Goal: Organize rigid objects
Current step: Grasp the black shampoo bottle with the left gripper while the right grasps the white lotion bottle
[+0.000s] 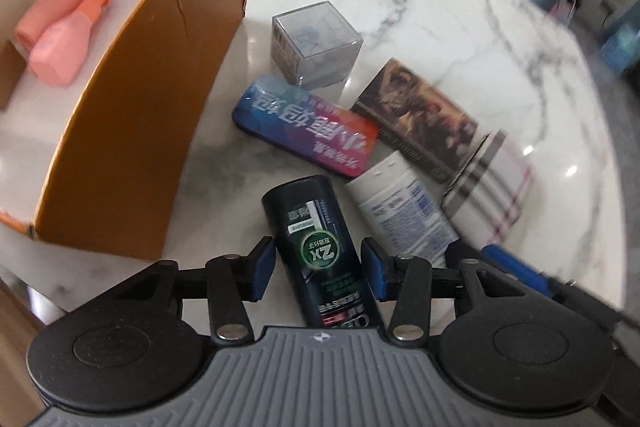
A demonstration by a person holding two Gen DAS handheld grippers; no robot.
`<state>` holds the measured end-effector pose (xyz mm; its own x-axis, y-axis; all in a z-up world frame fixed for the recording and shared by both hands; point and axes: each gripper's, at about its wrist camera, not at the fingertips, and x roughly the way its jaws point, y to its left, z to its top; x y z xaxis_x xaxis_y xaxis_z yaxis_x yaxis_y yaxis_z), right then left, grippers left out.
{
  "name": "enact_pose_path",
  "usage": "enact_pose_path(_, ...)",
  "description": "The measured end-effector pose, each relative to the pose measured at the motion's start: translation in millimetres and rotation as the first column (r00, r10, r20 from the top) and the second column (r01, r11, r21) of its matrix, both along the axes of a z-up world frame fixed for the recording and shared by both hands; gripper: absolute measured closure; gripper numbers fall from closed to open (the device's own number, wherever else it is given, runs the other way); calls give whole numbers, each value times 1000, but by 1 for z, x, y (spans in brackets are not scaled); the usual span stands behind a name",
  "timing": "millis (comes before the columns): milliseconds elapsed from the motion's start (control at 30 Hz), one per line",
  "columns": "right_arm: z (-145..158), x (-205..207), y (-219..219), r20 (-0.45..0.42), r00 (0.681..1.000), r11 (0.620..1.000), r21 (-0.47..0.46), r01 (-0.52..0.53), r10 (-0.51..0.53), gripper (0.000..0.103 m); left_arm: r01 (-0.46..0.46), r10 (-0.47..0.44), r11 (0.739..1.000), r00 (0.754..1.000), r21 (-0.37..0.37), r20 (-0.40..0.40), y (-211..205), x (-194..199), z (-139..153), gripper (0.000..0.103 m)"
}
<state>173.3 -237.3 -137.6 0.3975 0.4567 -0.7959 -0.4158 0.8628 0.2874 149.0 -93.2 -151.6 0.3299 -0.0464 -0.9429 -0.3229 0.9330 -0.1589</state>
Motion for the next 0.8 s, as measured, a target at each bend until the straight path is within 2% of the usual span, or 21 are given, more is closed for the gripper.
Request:
enact_pose_path(133, -3, 2, 2, 0, 1000, 999, 19, -31, 31, 71, 48, -46, 997, 998, 55, -34, 0, 1, 1, 51)
enact_pose_path(267, -2, 0, 8, 28, 997, 997, 11, -71, 70, 64, 102, -97, 988, 994, 116, -50, 1, -2, 2, 52)
enact_pose_path(433, -8, 1, 21, 34, 992, 991, -40, -124, 125, 61, 101, -98, 990, 995, 95, -34, 9, -6, 2, 53)
enact_pose_path(600, -13, 4, 25, 34, 991, 991, -52, -124, 126, 58, 112, -111, 989, 994, 99, -13, 9, -10, 3, 53)
enact_pose_path(700, -16, 8, 26, 23, 992, 991, -54, -120, 122, 53, 109, -109, 989, 994, 99, -7, 12, -13, 5, 53)
enact_pose_path(800, -21, 11, 27, -5, 993, 991, -57, -118, 118, 43, 113, -114, 988, 993, 106, 0, 15, -16, 5, 53)
